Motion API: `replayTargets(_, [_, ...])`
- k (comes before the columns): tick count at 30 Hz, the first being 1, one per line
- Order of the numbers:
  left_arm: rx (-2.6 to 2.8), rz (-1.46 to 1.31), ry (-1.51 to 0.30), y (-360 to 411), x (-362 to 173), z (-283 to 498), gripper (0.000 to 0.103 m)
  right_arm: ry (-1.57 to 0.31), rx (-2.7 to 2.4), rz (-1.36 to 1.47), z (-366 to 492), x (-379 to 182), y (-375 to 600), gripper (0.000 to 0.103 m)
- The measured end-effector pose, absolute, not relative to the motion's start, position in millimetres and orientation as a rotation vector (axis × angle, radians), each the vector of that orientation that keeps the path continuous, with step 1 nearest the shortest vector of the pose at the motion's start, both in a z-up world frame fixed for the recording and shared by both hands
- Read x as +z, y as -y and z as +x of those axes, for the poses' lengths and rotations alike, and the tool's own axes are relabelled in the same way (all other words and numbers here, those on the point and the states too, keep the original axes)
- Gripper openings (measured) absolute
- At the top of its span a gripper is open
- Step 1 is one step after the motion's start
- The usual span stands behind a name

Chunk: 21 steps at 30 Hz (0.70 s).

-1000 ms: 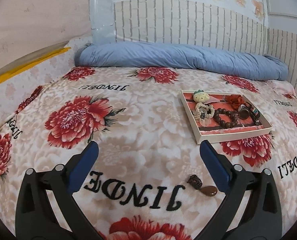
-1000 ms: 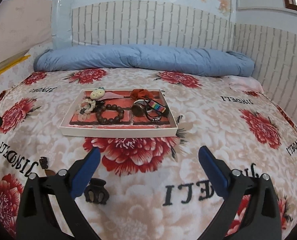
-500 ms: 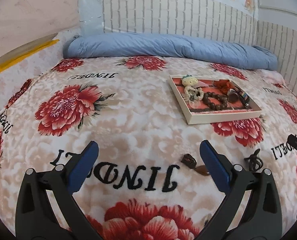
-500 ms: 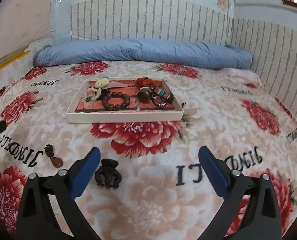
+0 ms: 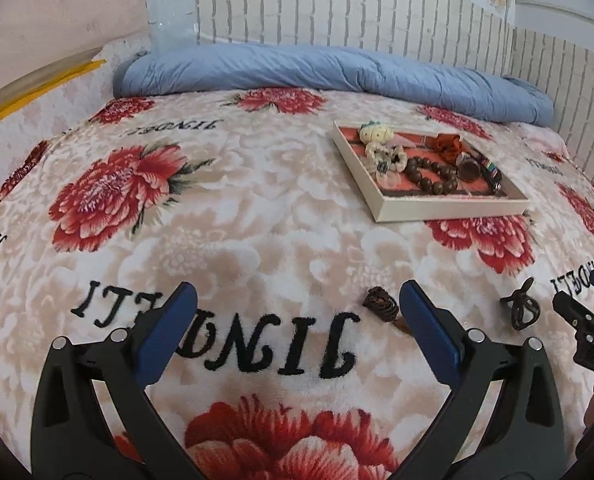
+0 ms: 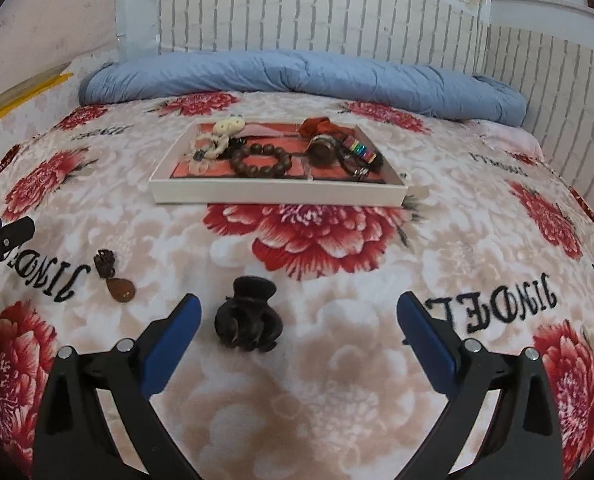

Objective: Organize jewelry
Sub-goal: 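Withdraw both tools from the tray toward the remaining jewelry, then grasp the dark brown flower charm with the left tool while the right tool grasps the black claw clip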

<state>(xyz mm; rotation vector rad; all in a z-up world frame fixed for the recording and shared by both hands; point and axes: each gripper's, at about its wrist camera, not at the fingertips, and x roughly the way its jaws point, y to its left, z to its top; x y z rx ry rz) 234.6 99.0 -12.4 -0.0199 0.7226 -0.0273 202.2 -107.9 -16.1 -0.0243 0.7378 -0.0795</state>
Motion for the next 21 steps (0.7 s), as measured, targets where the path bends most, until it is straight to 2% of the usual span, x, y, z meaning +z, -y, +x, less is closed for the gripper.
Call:
replayTargets(7, [-0.056,-0.026,-0.779,-95.9,-32.2,246.7,0.097,-0.789,-0.085,-0.032,214.2,-33.3,102.5,0.096])
replayTargets(13, [-0.095,-0.026,-0.836,-83.7,-47.4,261.9,0.092,-0.825,-0.092,-0.029,224.9,-43.9,99.9,0.095])
replayTargets(16, [-0.105,-0.005,-0.855,-74.4,-54.8,270.9,0.09,-0.844,-0.089,-0.02,231.4,-47.6,99.8,0.09])
replayTargets(19, [-0.123,-0.004,-0.884,-69.0,-62.3,279.1,0.08,-0.861,-0.073,-0.018,236.9,-51.1,97.4,0.087])
replayTargets(21, [-0.134,-0.013,-0.904,-67.5,-67.5,284.5,0.075,-0.875,-0.066,-0.024,239.5,-54.1,95.1,0.08])
